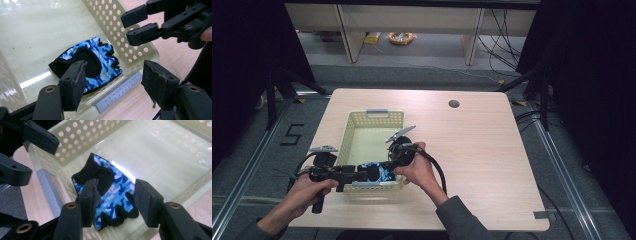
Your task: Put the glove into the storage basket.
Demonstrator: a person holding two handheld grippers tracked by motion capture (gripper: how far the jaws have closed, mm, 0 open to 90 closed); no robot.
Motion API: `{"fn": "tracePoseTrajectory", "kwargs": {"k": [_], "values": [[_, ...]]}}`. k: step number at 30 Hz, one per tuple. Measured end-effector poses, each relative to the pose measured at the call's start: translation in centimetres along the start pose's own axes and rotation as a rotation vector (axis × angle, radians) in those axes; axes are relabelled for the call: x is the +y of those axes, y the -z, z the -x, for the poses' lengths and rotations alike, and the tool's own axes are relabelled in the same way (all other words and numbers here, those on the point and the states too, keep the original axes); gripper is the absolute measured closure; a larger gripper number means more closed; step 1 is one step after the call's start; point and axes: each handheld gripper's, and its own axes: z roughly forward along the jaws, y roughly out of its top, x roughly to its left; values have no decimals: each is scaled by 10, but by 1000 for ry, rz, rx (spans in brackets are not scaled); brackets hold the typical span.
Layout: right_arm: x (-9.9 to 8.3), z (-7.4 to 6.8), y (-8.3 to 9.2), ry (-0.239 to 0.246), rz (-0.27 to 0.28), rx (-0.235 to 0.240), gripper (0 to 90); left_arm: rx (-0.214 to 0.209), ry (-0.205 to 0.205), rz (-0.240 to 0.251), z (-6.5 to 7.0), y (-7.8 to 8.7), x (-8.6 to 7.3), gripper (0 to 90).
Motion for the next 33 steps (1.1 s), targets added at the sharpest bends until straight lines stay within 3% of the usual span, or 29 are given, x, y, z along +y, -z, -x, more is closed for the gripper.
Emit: {"fn": "tracePoseTrajectory", "kwargs": {"k": [2,5,6,12,22,23,26,27,28,33], "values": [[-2,0,8,-14,32,-5,459,0,-5,2,1,-1,0,331],[-4,1,15,-3,44,-13,435,1,-14,3,3,-3,0,323],[-5,1,19,-21,45,-15,430,-1,-18,1,3,-3,0,319],[-17,14,43,-38,118,-29,408,-8,-24,6,6,-6,1,307],[-41,26,67,-51,151,-34,383,-25,-25,8,12,-12,0,300],[-45,27,70,-61,154,-53,380,-29,-26,9,13,-12,0,301],[-53,30,77,-59,164,-66,376,-37,-36,15,17,-14,-1,301],[-55,33,78,-28,181,-60,377,-39,-39,19,19,-14,0,301],[-62,32,83,-77,186,-51,374,-34,-48,26,23,-15,0,301],[-72,34,87,-77,198,-63,370,-60,-62,26,28,-19,0,301]]}}
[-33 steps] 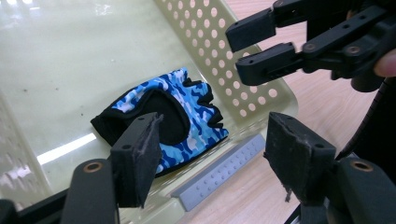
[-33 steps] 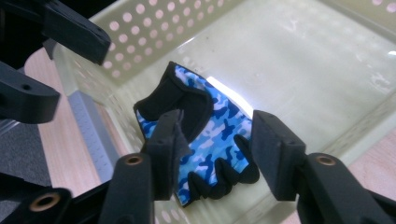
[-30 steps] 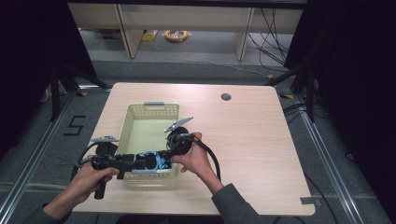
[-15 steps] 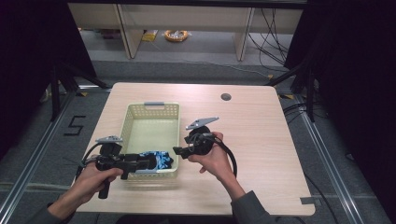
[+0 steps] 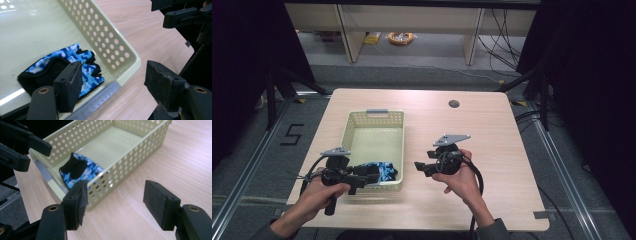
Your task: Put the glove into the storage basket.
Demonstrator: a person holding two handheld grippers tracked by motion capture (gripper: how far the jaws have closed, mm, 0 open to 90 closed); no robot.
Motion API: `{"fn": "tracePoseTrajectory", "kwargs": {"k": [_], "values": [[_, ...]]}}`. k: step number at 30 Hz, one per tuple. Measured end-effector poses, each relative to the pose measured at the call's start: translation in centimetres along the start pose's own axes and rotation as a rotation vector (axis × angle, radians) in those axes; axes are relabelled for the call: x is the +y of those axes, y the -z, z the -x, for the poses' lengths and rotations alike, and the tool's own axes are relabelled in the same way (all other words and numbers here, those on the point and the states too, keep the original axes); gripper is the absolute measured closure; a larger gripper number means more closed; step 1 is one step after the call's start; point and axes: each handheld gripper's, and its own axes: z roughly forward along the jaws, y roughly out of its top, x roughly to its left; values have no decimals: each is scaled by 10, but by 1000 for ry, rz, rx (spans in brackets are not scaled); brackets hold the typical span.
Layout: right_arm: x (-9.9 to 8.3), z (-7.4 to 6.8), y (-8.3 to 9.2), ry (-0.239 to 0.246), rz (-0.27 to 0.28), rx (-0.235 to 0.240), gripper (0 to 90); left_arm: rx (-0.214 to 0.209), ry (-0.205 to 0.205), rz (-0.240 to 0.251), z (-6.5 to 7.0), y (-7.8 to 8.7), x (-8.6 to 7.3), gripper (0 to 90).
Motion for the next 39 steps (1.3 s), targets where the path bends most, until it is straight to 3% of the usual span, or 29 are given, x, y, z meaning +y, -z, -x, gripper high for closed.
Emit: {"fn": "tracePoseTrajectory", "kwargs": {"k": [3,5,10,12,19,21,22,24,26,27,28,30,33,36,38,39], "values": [[-5,1,4,-17,4,-3,364,0,-6,2,4,-2,0,301],[-9,5,6,-2,16,-8,361,-24,4,5,6,-4,0,301],[-20,8,14,-26,12,-17,358,-50,-12,-4,16,-8,-2,300],[-24,10,15,-33,18,-4,357,-56,-27,-5,19,-10,-3,300],[-35,14,24,-52,18,-29,353,-59,-73,-2,32,-16,-6,295],[-37,13,27,-62,20,-34,352,-59,-94,-2,36,-18,-7,295],[-38,15,27,-35,31,-27,351,-54,-103,1,38,-19,-7,295],[-40,13,28,-61,31,-22,348,-55,-128,8,43,-20,-8,295],[-42,13,29,-53,25,-25,348,-65,-149,11,49,-21,-9,295],[-43,11,29,-77,17,-20,347,-71,-156,7,51,-22,-10,295],[-44,12,28,-58,36,-19,346,-74,-160,13,54,-23,-11,296],[-45,11,30,-69,15,-17,345,-90,-167,7,58,-25,-13,296],[-47,13,31,-53,29,-20,345,-95,-182,5,63,-28,-16,296],[-49,12,32,-61,26,-8,344,-105,-187,2,66,-29,-18,296],[-51,10,35,-78,21,-27,343,-99,-200,-3,68,-29,-20,296],[-51,11,35,-49,28,-30,343,-104,-199,2,70,-30,-21,296]]}}
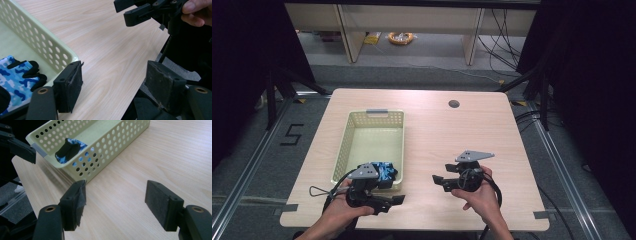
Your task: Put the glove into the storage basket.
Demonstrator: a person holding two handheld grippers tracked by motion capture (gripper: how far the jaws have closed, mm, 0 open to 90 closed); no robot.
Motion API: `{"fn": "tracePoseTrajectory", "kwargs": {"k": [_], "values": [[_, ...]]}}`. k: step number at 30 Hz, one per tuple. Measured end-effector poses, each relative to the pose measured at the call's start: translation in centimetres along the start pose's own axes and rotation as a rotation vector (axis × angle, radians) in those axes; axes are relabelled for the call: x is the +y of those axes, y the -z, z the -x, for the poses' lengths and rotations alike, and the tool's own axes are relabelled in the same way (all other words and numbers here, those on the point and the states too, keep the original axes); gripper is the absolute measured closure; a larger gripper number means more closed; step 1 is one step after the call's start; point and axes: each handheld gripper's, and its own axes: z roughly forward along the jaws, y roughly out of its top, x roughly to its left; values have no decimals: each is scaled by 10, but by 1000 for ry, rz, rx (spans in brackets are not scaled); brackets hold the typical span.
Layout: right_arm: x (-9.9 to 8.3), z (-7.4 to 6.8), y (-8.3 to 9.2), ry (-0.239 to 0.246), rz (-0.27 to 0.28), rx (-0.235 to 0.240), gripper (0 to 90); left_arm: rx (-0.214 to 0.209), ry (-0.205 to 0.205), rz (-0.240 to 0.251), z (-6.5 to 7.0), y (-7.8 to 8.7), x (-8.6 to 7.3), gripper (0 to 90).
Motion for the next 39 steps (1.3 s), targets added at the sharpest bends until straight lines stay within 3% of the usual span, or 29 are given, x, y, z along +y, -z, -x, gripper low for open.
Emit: {"fn": "tracePoseTrajectory", "kwargs": {"k": [1,4,13,14,15,17,18,19,20,21,23,24,25,30,32,34,36,37,38,39], "values": [[-1,-2,1,-26,-8,4,343,8,4,-1,2,0,-1,296],[-4,-2,2,-32,-7,7,343,7,-14,-2,6,-1,-4,296],[-12,-4,3,-32,-6,3,342,-3,-79,5,20,-5,-18,296],[-12,-3,3,-13,-6,10,342,-8,-85,8,20,-5,-20,296],[-14,-6,3,-53,-11,19,342,-8,-76,7,23,-5,-22,296],[-15,-3,2,-3,-13,14,342,-8,-105,-7,25,-6,-25,296],[-16,-4,2,-25,-11,16,342,-13,-94,-14,27,-7,-28,296],[-17,-4,2,-23,-10,16,343,-12,-118,-23,27,-8,-30,296],[-19,-6,2,-24,-14,21,342,-12,-95,-25,28,-10,-33,296],[-19,-6,2,-24,-14,21,342,-3,-120,-32,28,-10,-35,296],[-20,-9,3,-35,-16,11,342,-15,-109,-21,27,-13,-40,297],[-21,-8,3,-23,-12,11,342,-2,-117,-39,26,-13,-42,297],[-22,-10,2,-40,-8,24,342,-2,-113,-42,25,-14,-44,297],[-28,-10,3,-18,-19,7,342,7,-90,-59,22,-17,-53,297],[-31,-12,2,-47,-18,28,342,8,-119,-69,19,-17,-54,297],[-32,-11,2,-34,-30,33,342,20,-98,-63,19,-17,-56,296],[-35,-14,2,-60,-22,40,342,25,-131,-70,16,-16,-57,295],[-36,-12,3,-31,-16,32,342,18,-113,-59,17,-17,-59,294],[-37,-12,2,-38,-15,40,342,27,-131,-87,14,-16,-59,292],[-39,-13,2,-44,-11,35,342,29,-133,-79,14,-16,-60,291]]}}
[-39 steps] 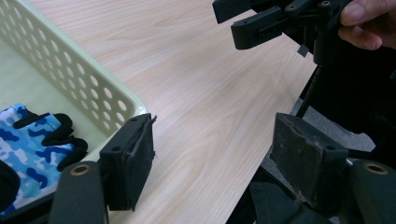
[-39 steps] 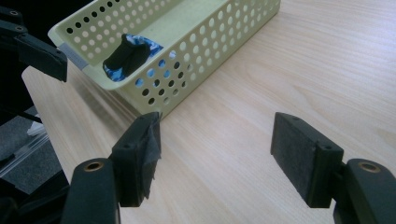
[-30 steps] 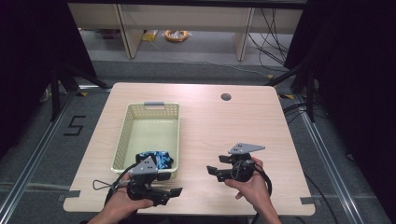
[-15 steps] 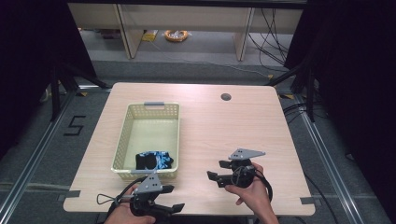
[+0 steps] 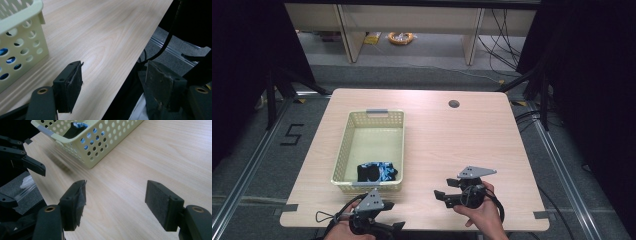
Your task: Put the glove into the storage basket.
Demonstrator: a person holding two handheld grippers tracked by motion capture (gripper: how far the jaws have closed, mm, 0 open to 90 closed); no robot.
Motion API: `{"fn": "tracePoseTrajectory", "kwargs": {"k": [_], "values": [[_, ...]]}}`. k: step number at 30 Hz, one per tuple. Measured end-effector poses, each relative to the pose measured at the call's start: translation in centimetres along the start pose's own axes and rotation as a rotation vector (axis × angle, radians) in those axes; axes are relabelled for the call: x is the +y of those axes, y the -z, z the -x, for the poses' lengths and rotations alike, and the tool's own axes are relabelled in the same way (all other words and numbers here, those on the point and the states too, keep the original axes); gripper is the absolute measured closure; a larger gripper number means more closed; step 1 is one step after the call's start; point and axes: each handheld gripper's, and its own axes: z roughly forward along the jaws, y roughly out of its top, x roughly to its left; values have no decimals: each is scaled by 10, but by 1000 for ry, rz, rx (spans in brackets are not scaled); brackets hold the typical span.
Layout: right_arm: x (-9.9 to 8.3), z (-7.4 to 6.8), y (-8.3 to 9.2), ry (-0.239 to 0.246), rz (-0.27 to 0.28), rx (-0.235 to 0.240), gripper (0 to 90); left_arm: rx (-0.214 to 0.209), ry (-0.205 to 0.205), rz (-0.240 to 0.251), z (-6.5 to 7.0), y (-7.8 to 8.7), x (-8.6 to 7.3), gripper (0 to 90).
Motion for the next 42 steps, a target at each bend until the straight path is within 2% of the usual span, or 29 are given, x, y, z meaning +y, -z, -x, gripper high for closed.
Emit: {"fn": "tracePoseTrajectory", "kwargs": {"k": [3,4,5,6,7,9,11,12,14,15,17,20,21,23,24,25,26,27,28,29,32,33,34,37,38,39,40,41,42], "values": [[-4,1,1,-1,-12,6,340,-4,19,15,1,-1,-3,270],[-4,1,1,-1,-12,6,340,7,-3,3,-2,-2,-4,270],[-5,0,0,-14,-8,6,340,12,-7,8,-1,-2,-5,267],[-6,1,1,-4,-12,7,340,7,-3,10,-2,-2,-7,265],[-8,1,1,2,-9,1,338,26,-5,-7,-4,-2,-9,262],[-11,-1,2,-16,-9,12,337,17,-27,2,-5,-2,-10,260],[-12,1,2,-1,-7,13,338,22,7,17,-4,-2,-12,259],[-14,0,2,-1,-8,10,337,33,-24,-4,-7,0,-12,259],[-16,-2,2,-28,-3,13,336,22,-25,7,-7,0,-13,258],[-17,0,2,-6,10,5,336,17,-40,2,-9,0,-14,258],[-20,-1,4,-28,-2,12,334,28,-46,1,-11,1,-17,257],[-22,1,3,-19,-4,17,332,31,-26,-6,-11,2,-19,256],[-25,2,3,-6,-1,17,323,47,-62,-15,-13,3,-20,251],[-26,2,4,-5,-1,10,321,47,-65,-14,-14,3,-21,247],[-29,1,5,-11,-6,21,312,45,-24,-4,-12,3,-22,230],[-29,1,5,-11,-6,21,312,46,-46,-4,-14,3,-23,230],[-31,-2,6,-54,-7,22,288,35,-33,-5,-14,4,-23,227],[-33,-3,5,-54,3,20,247,50,-24,-9,-14,4,-25,221],[-34,0,6,-18,9,16,228,53,-29,-9,-15,4,-25,214],[-35,0,6,-15,17,12,214,62,-69,-25,-17,5,-25,208],[-40,-3,8,-35,16,8,182,69,-53,-11,-15,5,-27,201],[-41,-1,8,-12,21,10,180,66,-55,-15,-16,5,-28,199],[-43,-2,9,-7,24,10,181,60,-39,-1,-15,5,-28,198],[-45,-5,11,-5,11,-3,179,60,-37,-13,-15,7,-30,196],[-47,-8,11,-34,20,13,180,69,-32,-25,-15,8,-31,195],[-47,-6,12,4,11,-1,180,64,-22,-10,-15,7,-32,195],[-49,-10,12,-25,13,6,180,60,-37,-6,-15,8,-32,193],[-50,-10,12,-22,13,3,180,63,-25,-3,-14,8,-33,191],[-51,-8,13,16,16,-2,180,71,-27,-18,-14,9,-33,191]]}}
